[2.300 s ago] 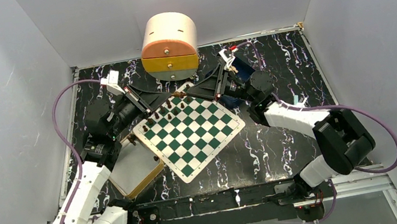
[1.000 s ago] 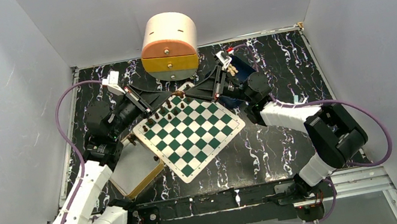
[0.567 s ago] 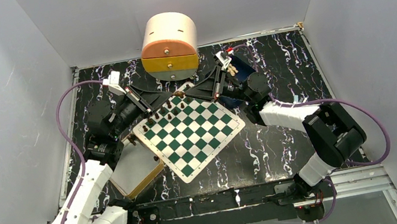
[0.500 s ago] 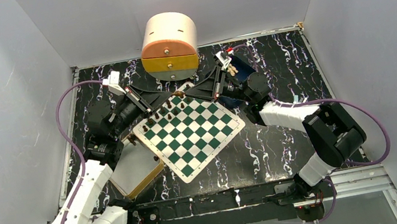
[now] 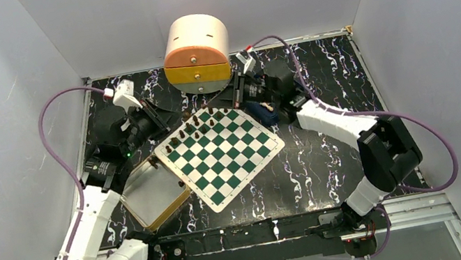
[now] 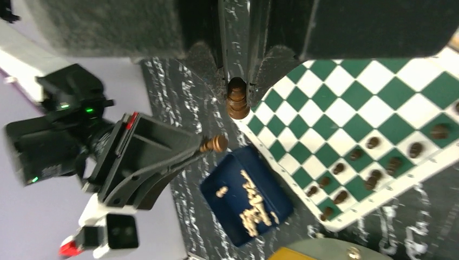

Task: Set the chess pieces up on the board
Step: Pick up the chess piece from the chessboard, then place the chess piece on the chessboard.

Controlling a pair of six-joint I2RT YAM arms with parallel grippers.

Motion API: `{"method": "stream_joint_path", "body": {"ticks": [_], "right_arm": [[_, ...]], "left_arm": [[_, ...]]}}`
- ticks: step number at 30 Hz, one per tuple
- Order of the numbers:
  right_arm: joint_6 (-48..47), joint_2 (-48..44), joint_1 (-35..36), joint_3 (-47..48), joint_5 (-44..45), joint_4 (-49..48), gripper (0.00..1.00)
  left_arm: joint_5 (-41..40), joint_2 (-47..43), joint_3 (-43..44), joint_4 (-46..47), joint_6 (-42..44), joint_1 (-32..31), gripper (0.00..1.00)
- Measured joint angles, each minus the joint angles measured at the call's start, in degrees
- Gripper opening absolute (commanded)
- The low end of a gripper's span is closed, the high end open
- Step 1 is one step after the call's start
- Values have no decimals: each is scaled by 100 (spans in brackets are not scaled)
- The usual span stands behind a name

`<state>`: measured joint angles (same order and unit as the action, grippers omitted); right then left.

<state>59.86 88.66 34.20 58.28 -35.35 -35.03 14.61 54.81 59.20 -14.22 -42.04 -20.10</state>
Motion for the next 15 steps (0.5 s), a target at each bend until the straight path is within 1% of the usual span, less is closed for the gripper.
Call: {"method": "stream_joint_path", "body": {"ticks": [1, 6, 13, 14, 15], "right_arm": [[-409, 63, 9, 321, 90, 555, 4], [-2000, 632, 203, 1600, 831, 2544, 5], [-3519, 2017, 861, 3191, 2076, 4916, 6], [-3768, 2337, 955, 3591, 2332, 5348, 6], [-3799, 2396, 1019, 3657, 2352, 5405, 7]], "left_arm": [[-125, -44, 74, -149, 166, 0, 0], [-533, -363, 179, -743, 833, 0, 0], [-866, -807, 282, -1252, 1523, 0, 0], [-872, -894, 313, -1298, 1600, 0, 0], [-870, -962, 328, -1311, 1652, 0, 0]]}}
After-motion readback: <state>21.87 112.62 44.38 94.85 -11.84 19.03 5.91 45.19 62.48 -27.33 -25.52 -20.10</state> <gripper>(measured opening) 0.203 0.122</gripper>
